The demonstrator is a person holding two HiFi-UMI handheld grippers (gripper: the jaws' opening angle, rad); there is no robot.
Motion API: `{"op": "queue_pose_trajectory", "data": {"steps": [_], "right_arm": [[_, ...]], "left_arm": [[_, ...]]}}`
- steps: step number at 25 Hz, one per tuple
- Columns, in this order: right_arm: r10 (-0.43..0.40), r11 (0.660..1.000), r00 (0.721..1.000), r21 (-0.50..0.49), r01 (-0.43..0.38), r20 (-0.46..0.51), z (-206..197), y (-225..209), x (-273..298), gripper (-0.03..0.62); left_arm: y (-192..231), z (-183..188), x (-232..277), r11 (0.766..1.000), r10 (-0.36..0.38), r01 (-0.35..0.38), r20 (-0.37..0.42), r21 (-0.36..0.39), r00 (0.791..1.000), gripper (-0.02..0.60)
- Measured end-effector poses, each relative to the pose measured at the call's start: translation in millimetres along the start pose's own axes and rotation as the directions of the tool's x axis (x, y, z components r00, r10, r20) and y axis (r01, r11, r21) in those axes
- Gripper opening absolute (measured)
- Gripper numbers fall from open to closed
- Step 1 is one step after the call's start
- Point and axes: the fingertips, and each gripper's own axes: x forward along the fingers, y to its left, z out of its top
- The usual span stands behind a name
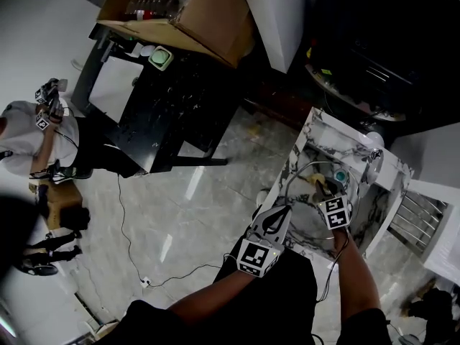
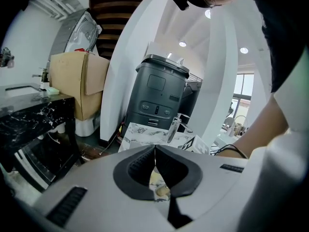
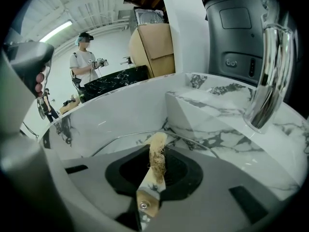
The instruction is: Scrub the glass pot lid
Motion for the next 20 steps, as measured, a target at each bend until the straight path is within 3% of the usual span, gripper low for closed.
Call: {"op": "queue_pose_trajectory", "data": {"steps": [20], "right_arm": [[-0.217, 0.976, 0.975, 0.021, 0.219, -0.045, -35, -46, -18, 0.074]], "left_arm": [[-14, 1, -8, 1.0, -0.023, 0.023, 0.011, 0.018, 1.0, 0.017]]}}
